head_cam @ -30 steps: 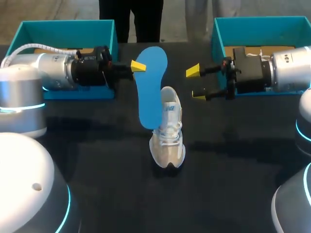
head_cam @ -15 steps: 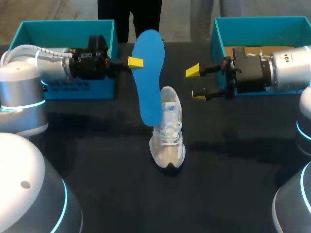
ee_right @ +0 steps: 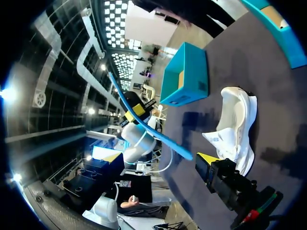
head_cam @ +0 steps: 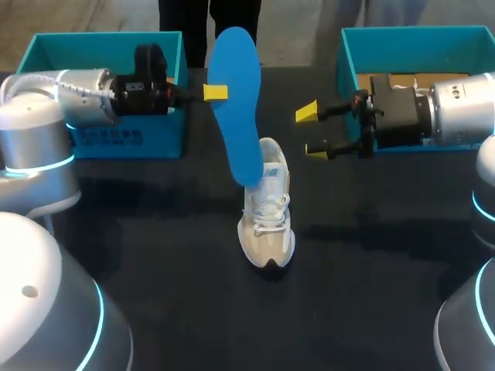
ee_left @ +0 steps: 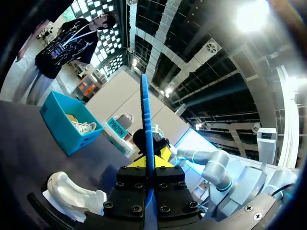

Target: Take the shoe out of the shoebox, open the shoe tongue, remove and reinsert the insole, then place the shoe into the shoebox

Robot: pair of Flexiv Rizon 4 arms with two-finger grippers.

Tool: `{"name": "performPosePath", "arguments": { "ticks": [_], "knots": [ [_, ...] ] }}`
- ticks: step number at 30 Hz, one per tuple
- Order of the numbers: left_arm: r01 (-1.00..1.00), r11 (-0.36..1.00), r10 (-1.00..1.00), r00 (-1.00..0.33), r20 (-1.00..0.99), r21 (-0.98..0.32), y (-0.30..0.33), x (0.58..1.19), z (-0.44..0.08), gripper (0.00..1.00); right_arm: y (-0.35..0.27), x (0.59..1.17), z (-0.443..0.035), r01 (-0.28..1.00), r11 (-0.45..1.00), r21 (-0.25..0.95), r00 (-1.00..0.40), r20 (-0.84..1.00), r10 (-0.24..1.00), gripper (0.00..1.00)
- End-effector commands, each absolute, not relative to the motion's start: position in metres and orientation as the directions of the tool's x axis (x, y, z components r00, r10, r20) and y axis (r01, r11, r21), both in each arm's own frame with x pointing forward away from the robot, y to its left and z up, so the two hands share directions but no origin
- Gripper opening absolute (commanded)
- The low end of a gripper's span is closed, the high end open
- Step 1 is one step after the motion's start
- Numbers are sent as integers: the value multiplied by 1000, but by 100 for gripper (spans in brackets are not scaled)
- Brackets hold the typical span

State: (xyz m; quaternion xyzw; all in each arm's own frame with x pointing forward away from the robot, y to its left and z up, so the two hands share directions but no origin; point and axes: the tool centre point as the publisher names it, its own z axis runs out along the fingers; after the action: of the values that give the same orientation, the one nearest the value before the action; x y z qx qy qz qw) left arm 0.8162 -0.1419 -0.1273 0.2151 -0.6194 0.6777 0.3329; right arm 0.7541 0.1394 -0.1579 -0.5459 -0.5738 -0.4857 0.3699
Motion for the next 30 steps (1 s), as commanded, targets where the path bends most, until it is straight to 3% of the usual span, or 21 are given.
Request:
{"name": "performPosePath", "arguments": {
  "ticks": [1,10,11,19,30],
  "knots": [
    [-718,-10,180,-686,705,-696,-141,815,-126,0,142,755,-158,986,-69,153,-129,955,268,100],
    [-681,-16,202,-719,665,-732,-142,815,-125,0,142,755,-158,986,-69,153,-129,955,268,100],
    [-602,-7,216,-781,586,-799,-141,814,-124,0,142,755,-158,986,-69,153,-129,955,268,100],
    [-293,-18,276,-921,277,-956,-140,815,-126,0,142,755,-158,986,-69,153,-129,955,268,100],
    [119,-72,308,-942,-135,-990,-140,815,-127,0,142,755,-158,986,-69,153,-129,955,268,100]
  ]
}}
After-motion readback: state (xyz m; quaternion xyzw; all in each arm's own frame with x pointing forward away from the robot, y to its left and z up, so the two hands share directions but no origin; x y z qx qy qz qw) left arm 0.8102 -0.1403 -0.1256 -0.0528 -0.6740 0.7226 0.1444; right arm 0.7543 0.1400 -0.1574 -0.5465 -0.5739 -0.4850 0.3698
